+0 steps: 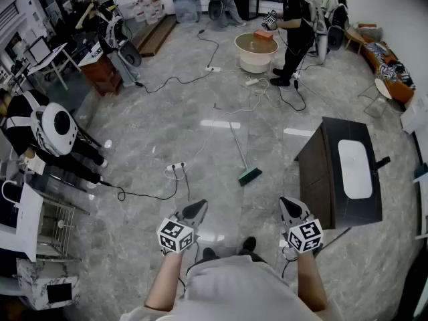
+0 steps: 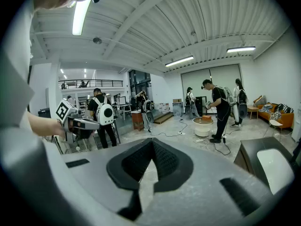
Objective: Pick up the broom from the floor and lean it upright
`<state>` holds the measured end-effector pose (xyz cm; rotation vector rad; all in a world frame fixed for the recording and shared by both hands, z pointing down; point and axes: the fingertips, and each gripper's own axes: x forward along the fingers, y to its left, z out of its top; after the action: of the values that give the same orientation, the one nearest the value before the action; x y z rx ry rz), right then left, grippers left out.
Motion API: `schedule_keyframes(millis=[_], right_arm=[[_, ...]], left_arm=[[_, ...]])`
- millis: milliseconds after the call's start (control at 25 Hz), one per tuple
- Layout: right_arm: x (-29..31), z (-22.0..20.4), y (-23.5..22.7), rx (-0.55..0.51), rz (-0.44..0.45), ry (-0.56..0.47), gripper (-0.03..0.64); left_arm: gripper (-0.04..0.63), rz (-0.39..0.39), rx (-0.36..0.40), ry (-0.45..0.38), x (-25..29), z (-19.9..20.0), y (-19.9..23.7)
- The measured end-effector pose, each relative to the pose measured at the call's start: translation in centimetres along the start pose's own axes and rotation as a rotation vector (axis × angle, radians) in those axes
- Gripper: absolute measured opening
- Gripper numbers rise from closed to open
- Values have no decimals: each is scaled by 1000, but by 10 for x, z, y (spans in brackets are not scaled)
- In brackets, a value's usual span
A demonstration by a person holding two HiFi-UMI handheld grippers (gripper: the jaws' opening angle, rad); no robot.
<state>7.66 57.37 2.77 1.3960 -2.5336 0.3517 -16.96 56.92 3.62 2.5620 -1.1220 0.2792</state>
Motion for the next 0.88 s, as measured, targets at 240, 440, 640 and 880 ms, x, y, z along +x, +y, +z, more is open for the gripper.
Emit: schedule_keyframes(millis=[240,440,640,880], right_arm=[[0,0,-8,-1,7,6,0],[3,3,-15,-11,18,8,0],[3,4,-25,-10,30,3,0],[-3,-4,-40,-29,51,27,0]], left_arm=[[11,3,-3,0,8,0,-5],[11,10,-8,-3,16,2,-6],[11,15,-10,-1,25,1,-10],[11,36,-13,5,38,-3,-23]])
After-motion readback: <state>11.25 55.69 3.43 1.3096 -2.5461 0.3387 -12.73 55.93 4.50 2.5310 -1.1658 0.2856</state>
